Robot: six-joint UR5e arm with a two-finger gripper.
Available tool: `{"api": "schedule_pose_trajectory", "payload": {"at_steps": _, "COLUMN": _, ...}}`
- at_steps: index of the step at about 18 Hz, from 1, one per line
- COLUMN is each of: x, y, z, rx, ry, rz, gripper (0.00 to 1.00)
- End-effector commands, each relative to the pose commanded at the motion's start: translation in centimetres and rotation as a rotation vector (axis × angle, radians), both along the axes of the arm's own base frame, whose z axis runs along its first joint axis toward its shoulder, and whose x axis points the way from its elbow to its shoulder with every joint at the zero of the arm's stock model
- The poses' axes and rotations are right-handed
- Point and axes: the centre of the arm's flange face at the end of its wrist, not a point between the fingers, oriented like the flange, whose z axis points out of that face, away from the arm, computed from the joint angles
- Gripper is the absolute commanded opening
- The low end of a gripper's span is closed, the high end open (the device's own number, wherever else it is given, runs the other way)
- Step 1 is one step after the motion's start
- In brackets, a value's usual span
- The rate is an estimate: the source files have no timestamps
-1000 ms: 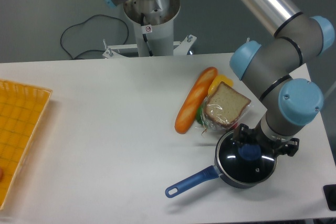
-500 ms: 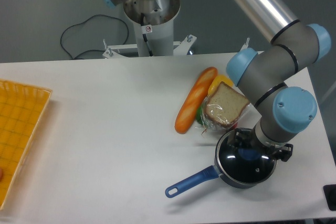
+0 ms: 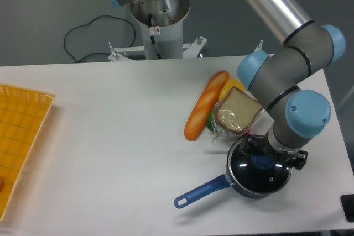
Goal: Open the lid
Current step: 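Lower the gripper around the blue lid knob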
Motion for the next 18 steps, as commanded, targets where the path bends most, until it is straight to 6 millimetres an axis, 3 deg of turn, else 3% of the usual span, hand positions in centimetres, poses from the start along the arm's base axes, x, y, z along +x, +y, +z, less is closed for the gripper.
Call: {"api": "schedule_pose_trajectory", "payload": {"at_steps": 18, "x": 1.1, "y": -1.0, "z": -1.9, "rx": -0.006, "ry": -0.010, "rz": -0.022, "gripper": 1.00}}
